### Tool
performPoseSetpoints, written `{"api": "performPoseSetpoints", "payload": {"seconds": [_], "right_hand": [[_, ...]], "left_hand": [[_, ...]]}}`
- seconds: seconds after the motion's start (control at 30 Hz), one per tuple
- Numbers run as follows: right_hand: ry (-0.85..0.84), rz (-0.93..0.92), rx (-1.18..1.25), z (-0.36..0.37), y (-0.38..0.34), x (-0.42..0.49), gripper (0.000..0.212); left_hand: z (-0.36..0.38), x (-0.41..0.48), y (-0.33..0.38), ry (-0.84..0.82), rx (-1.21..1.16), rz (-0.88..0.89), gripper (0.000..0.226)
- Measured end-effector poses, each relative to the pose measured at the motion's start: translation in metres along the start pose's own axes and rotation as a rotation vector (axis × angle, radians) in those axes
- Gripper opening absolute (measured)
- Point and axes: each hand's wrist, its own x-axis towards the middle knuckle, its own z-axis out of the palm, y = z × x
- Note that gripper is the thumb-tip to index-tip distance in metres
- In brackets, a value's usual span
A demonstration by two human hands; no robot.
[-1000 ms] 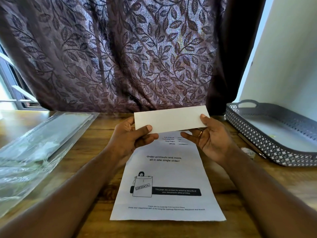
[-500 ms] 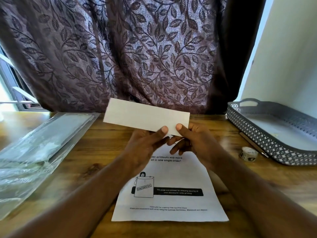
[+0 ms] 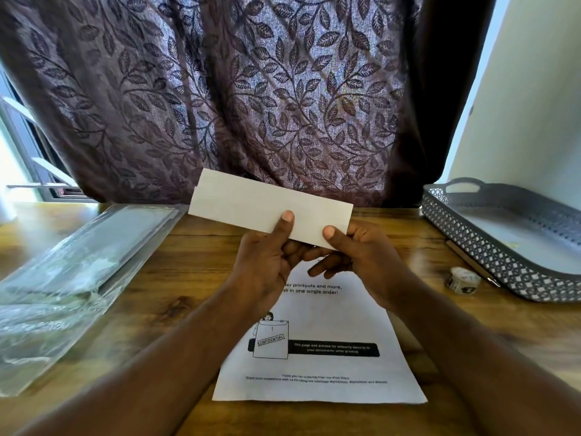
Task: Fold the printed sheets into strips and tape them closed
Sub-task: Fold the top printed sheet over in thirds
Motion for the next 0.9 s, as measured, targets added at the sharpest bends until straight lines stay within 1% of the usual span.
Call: {"api": "performPoseSetpoints", "payload": {"seconds": [0.1, 0.37, 0.5, 0.63, 0.7, 0.73, 0.77, 0.83, 0.87, 0.9], "right_hand": [[-0.007, 0.011, -0.008, -0.007, 0.001, 0.002, 0.026], [-0.005, 0.057, 0.0, -0.032, 0.004, 0.002, 0.028], [-0.014, 0.068, 0.041, -0.037, 0.005, 0.003, 0.031], [-0.01, 0.109, 0.039, -0.044, 0.006, 0.003, 0.03], [0.0, 0.15, 0.02, -0.05, 0.005, 0.002, 0.031], [0.011, 0.168, 0.003, -0.053, 0.005, 0.002, 0.028], [0.028, 0.185, -0.023, -0.055, 0.004, 0.001, 0.027], [0.071, 0.222, -0.069, -0.059, 0.004, 0.002, 0.034], [0.093, 0.245, -0.089, -0.061, 0.005, 0.002, 0.038], [0.111, 0.269, -0.113, -0.063, 0.005, 0.003, 0.041]], "left_hand": [[-0.006, 0.004, 0.006, 0.041, -0.037, 0.016, 0.022], [-0.021, 0.013, 0.02, 0.158, -0.116, 0.036, 0.023], [-0.029, 0.016, 0.025, 0.197, -0.092, 0.02, 0.031], [-0.036, 0.017, 0.027, 0.2, -0.03, 0.003, 0.024], [-0.04, 0.019, 0.028, 0.22, 0.085, 0.024, 0.022], [-0.044, 0.021, 0.029, 0.237, 0.228, 0.053, 0.02], [-0.049, 0.024, 0.03, 0.243, 0.432, 0.099, 0.017], [-0.057, 0.028, 0.032, 0.216, 0.818, 0.17, 0.015], [-0.061, 0.03, 0.032, 0.195, 0.925, 0.158, 0.018], [-0.065, 0.032, 0.031, 0.167, 0.977, 0.12, 0.021]]}}
